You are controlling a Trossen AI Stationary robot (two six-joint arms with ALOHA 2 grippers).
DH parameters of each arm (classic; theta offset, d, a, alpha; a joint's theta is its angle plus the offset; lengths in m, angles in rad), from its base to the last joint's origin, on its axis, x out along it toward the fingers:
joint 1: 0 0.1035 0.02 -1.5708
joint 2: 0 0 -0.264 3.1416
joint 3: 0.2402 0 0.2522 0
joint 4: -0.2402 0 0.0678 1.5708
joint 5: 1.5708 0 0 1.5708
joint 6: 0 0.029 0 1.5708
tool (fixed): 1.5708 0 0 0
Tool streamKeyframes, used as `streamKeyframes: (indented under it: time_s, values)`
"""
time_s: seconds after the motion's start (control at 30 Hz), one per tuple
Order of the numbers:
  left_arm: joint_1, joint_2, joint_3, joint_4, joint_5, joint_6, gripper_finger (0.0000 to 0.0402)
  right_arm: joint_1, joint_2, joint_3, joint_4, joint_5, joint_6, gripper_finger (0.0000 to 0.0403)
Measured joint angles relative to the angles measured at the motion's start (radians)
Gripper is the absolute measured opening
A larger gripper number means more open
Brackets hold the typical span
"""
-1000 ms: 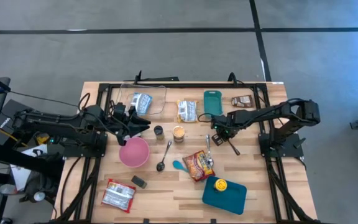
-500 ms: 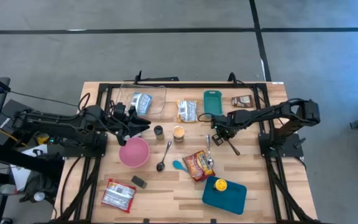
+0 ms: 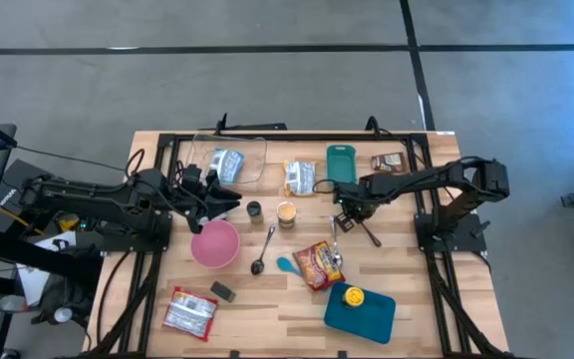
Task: Pick & Place Food Item
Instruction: Put the right black spoon into the green bin
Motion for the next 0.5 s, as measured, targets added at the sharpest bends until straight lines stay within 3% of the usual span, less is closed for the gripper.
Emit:
streamKeyframes:
  time_s: [0.5]
  values:
    - [0.0, 0.0, 0.0, 0.0, -0.004, 0.0, 0.0106, 0.073, -0.003, 0.203, -0.153, 0.002, -0.046, 0.0003]
